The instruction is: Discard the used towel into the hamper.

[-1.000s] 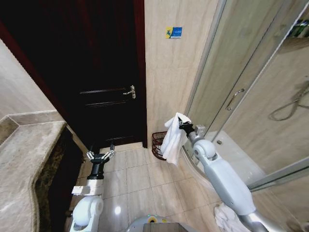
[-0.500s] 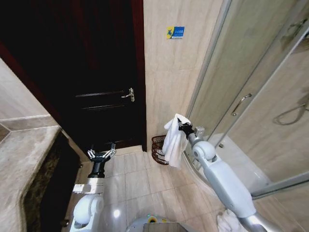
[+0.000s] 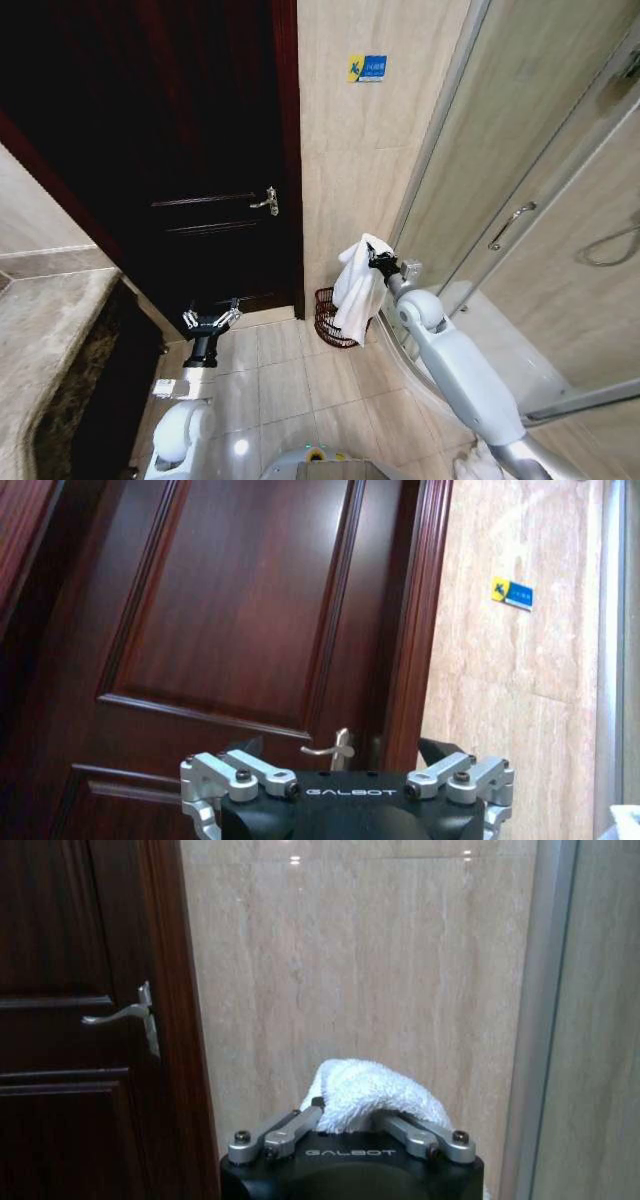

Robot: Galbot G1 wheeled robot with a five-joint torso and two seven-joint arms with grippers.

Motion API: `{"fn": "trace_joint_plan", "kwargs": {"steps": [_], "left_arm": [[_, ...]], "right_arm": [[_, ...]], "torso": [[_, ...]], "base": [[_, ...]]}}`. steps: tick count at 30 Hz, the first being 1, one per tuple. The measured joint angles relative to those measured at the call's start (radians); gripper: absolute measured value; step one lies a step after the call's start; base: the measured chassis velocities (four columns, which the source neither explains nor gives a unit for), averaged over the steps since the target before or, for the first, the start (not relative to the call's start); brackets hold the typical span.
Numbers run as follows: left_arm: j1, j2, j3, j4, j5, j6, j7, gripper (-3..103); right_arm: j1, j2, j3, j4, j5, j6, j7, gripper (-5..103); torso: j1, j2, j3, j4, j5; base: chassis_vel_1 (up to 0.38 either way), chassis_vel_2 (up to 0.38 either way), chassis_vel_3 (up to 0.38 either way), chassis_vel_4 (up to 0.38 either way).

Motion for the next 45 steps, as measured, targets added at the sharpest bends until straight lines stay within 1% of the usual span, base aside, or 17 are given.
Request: {"fn": "trace_joint_plan", "kwargs": {"steps": [3,5,6,8,11,12,15,17,21,24,25,31,34,35,41,43,45], "left_arm": [[0.0,0.001,0.0,0.002,0.0,0.0,0.003,100],[0.001,0.001,-0.001,0.003,0.0,0.0,0.005,100],[0.002,0.002,-0.001,0.005,0.001,-0.002,0.009,100],[0.002,0.002,-0.001,0.006,0.001,-0.002,0.01,100],[0.004,0.003,-0.002,0.009,0.001,-0.006,0.017,100],[0.004,0.003,-0.002,0.009,0.001,-0.006,0.017,100],[0.003,0.006,-0.003,0.01,0.0,-0.007,0.018,100],[0.003,0.006,-0.004,0.01,0.0,-0.007,0.018,100],[0.002,0.009,-0.004,0.011,0.0,-0.008,0.019,100],[0.001,0.009,-0.004,0.013,0.0,-0.008,0.02,100],[0.001,0.009,-0.004,0.013,0.0,-0.008,0.02,100],[0.0,0.008,-0.003,0.015,0.0,-0.009,0.02,100],[0.0,0.007,-0.003,0.015,0.0,-0.009,0.021,100],[0.0,0.007,-0.003,0.015,0.0,-0.009,0.021,100],[0.003,0.006,-0.003,0.016,0.001,-0.011,0.022,100],[0.005,0.006,-0.004,0.016,0.001,-0.012,0.023,100],[0.005,0.006,-0.004,0.016,0.001,-0.012,0.023,100]], "right_arm": [[0.006,0.003,-0.001,-0.008,-0.001,0.0,0.0,7],[0.007,0.003,-0.001,-0.01,-0.001,0.0,0.0,7],[0.012,0.004,-0.002,-0.014,-0.001,0.0,0.001,7],[0.015,0.004,-0.003,-0.017,-0.001,0.0,0.001,7],[0.035,0.011,-0.006,-0.036,-0.001,0.004,0.003,7],[0.035,0.011,-0.006,-0.036,-0.001,0.004,0.003,7],[0.052,0.022,-0.01,-0.053,-0.001,0.016,0.004,7],[0.053,0.023,-0.01,-0.055,-0.002,0.016,0.004,7],[0.066,0.03,-0.012,-0.066,-0.005,0.02,0.004,7],[0.092,0.034,-0.011,-0.091,-0.012,0.026,0.004,7],[0.092,0.034,-0.011,-0.091,-0.012,0.026,0.004,7],[0.093,0.031,-0.011,-0.091,-0.014,0.026,0.002,7],[0.09,0.031,-0.01,-0.091,-0.015,0.026,0.001,7],[0.087,0.031,-0.01,-0.091,-0.016,0.026,0.0,7],[0.086,0.032,-0.008,-0.095,-0.017,0.028,-0.002,7],[0.086,0.031,-0.007,-0.096,-0.017,0.029,-0.003,7],[0.086,0.031,-0.007,-0.096,-0.017,0.029,-0.003,7]], "torso": [[-0.016,-0.033,-0.018,-0.0002,0.0],[-0.019,-0.04,-0.021,-0.0002,-0.0001],[-0.025,-0.054,-0.028,-0.0002,-0.0002],[-0.028,-0.059,-0.031,-0.0002,-0.0001],[-0.042,-0.09,-0.047,-0.0002,0.0],[-0.042,-0.09,-0.047,-0.0002,0.0],[-0.055,-0.117,-0.062,-0.0001,-0.0001],[-0.056,-0.12,-0.063,-0.0001,-0.0001],[-0.067,-0.142,-0.075,-0.0002,-0.0001],[-0.081,-0.173,-0.091,-0.0001,-0.0002],[-0.081,-0.173,-0.091,-0.0001,-0.0002],[-0.1,-0.213,-0.113,-0.0002,0.0],[-0.105,-0.224,-0.119,-0.0002,-0.0001],[-0.111,-0.236,-0.125,-0.0003,0.0],[-0.124,-0.264,-0.14,-0.0002,0.0],[-0.133,-0.283,-0.15,-0.0002,-0.0003],[-0.135,-0.288,-0.153,-0.0002,-0.0001]], "base": [[0.0,0.0,0.0,0.0],[0.0,0.0,0.0,0.0],[0.0,0.0,0.0,0.0],[0.0,0.0,0.0,0.0],[0.0,0.0,0.0,0.0],[0.0,0.0,0.0,0.0],[-0.017,0.013,0.014,-0.015],[-0.05,0.038,0.042,-0.048],[-0.019,0.024,0.018,-0.026],[0.0,0.0,0.0,0.0],[0.0,0.0,0.0,0.0],[-0.01,0.017,0.015,-0.014],[-0.015,0.007,0.007,-0.018],[-0.055,0.038,0.047,-0.048],[-0.036,0.028,0.033,-0.03],[-0.049,0.043,0.076,-0.062],[-0.05,0.052,0.076,-0.062]]}}
